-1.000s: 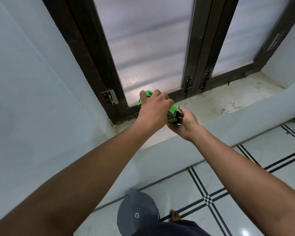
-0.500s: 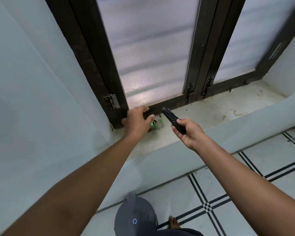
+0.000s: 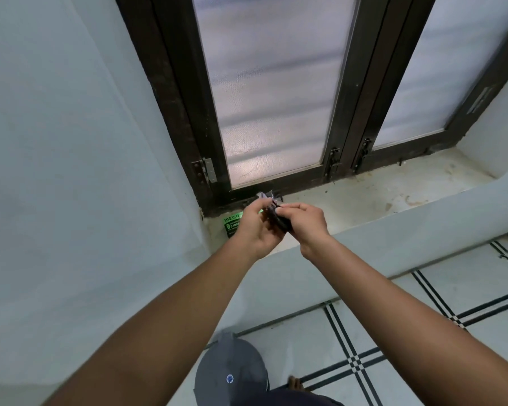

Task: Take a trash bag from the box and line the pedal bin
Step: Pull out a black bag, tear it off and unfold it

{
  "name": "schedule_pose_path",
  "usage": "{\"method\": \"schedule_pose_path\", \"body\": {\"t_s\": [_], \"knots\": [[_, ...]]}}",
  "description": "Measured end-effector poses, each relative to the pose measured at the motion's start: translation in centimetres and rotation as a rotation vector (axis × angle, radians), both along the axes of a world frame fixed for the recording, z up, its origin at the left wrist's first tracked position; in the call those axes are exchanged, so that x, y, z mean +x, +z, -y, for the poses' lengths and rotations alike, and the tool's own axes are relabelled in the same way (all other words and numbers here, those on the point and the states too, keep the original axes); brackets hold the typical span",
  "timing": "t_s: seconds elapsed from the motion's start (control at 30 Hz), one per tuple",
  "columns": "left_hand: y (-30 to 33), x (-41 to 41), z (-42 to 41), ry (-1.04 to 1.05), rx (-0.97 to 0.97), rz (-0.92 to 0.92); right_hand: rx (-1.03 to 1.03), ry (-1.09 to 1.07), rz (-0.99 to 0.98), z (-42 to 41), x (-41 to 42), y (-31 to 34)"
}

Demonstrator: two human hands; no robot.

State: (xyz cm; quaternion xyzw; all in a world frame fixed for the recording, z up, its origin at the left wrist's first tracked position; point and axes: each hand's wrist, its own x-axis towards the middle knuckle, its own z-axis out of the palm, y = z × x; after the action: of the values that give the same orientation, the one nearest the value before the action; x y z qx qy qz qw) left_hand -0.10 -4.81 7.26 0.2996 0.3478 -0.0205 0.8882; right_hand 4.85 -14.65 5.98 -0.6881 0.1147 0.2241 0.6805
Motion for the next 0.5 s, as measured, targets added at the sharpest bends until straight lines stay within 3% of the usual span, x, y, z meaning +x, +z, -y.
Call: {"method": "schedule_pose_path", "body": {"t_s": [0.07,0.23,0.4,0.5], "knots": [[0.4,-0.2,0.0,0.016,0.035,0.01,0.007,-0.01,-0.026,-0.4,-0.4,0.5],[0.5,-0.9,-1.1,0.045,0.046,0.012,0.344,-0.07,-0.327,0.2,-0.7,2.4],[1.2,-1.6,-1.1,-0.076,0.139,0.009,0.066,-0.019,-0.06,-0.4,-1.5,1.5],[0.9,-2.0,-1.3,-0.105,0.248,-0.05,-0.043,-0.012,-0.017,-0.1,-1.9,1.9]]}}
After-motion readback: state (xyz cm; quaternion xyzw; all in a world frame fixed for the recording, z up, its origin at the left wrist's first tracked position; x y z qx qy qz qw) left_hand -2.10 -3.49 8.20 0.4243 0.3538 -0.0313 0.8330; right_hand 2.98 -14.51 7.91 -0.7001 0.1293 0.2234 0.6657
